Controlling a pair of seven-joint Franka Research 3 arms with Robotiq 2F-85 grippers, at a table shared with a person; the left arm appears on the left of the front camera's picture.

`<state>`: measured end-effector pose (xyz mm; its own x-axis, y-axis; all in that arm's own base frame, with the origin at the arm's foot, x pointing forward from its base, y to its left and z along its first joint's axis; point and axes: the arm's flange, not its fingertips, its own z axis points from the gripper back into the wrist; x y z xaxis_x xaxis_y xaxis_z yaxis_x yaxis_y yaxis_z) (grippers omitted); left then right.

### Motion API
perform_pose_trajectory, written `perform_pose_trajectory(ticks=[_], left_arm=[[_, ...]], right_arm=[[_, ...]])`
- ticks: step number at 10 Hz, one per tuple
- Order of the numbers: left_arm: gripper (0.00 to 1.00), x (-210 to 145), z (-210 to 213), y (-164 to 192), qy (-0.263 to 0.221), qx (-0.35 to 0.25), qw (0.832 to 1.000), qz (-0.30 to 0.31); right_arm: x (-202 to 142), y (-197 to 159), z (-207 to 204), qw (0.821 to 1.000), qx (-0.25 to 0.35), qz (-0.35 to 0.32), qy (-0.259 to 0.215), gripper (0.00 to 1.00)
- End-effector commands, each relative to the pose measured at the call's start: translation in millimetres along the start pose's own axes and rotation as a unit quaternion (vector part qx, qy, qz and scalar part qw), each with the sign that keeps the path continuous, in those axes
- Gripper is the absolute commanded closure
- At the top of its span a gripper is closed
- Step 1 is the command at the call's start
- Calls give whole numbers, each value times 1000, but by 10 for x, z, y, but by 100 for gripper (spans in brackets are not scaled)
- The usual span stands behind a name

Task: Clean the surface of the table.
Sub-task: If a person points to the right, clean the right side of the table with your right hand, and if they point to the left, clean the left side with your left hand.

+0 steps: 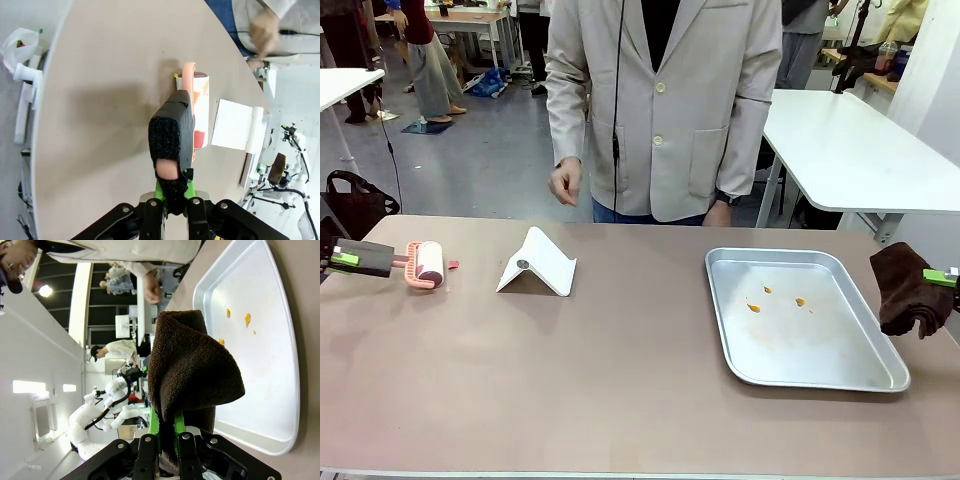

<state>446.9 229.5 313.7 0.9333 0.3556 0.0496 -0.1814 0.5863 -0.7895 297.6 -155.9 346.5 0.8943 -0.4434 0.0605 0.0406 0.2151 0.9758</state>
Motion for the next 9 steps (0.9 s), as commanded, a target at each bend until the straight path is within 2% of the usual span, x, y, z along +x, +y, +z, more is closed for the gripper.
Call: perform_pose_trajectory(ticks=[1, 6, 9], left_arm=[[84, 47, -277, -29, 14, 7, 1000, 13], [84, 148, -599, -337, 0, -22, 1000, -3], [84, 143, -450, -485, -6, -65, 998, -22]], right_arm=[[4, 37, 16, 1000, 1, -2, -2, 100], [4, 37, 16, 1000, 1, -2, -2, 100], [4, 37, 16, 1000, 1, -2, -2, 100]])
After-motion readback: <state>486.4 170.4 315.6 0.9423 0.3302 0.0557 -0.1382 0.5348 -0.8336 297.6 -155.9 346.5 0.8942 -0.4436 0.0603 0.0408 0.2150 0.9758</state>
